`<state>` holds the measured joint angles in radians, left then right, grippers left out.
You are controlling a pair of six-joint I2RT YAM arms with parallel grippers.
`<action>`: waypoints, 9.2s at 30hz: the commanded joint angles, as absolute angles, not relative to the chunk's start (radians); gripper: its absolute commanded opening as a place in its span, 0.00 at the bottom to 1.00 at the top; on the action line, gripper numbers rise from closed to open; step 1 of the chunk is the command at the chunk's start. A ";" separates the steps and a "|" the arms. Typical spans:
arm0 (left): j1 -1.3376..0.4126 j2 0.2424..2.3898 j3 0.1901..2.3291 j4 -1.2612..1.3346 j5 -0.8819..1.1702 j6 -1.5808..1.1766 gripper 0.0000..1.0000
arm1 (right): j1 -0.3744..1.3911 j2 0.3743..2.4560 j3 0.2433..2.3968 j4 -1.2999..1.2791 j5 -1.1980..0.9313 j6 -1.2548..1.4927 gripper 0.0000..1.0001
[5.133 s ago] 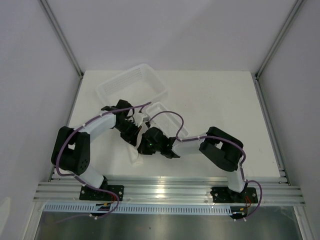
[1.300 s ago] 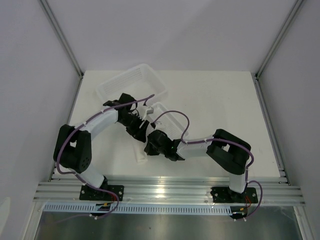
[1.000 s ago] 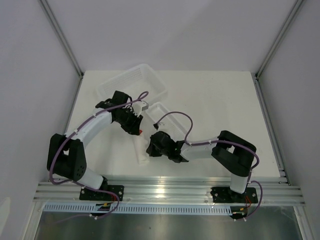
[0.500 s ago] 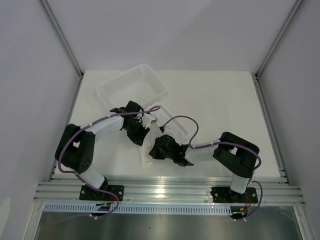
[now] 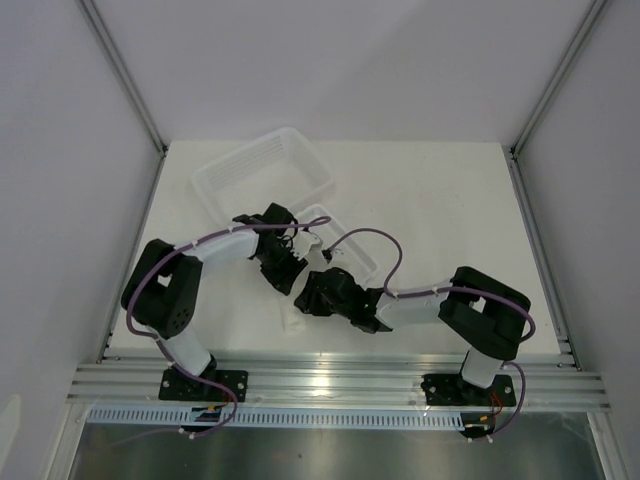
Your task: Place the utensils on the paper napkin and roll it up
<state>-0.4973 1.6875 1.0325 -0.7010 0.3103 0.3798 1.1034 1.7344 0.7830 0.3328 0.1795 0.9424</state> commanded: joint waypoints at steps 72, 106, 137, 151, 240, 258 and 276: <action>-0.509 1.801 1.126 -0.693 0.293 0.290 0.01 | 1.158 1.698 0.744 0.252 0.322 0.973 0.00; -0.515 1.717 1.103 -0.713 0.200 0.408 0.03 | 1.172 1.755 0.769 0.060 0.465 1.089 0.00; -0.601 1.624 1.032 -0.713 0.330 0.379 0.22 | 1.164 1.704 0.713 0.212 0.373 1.101 0.00; -0.601 1.732 1.025 -0.687 0.293 0.373 0.22 | 1.163 1.568 0.692 0.112 0.411 1.066 0.27; -0.594 1.715 1.026 -0.670 0.288 0.391 0.27 | 1.117 1.845 0.746 0.207 0.058 0.822 0.26; -0.542 1.565 1.123 -0.781 0.342 0.384 0.52 | 1.069 1.779 0.669 0.448 -0.058 0.868 0.00; -0.290 1.278 1.091 -0.887 0.399 0.379 0.55 | 1.063 1.641 0.655 0.561 0.000 0.841 0.00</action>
<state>-0.3103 1.3201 1.1046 -0.8635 0.3653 0.3527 1.0649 1.6749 0.6571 0.5217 -0.0235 0.8635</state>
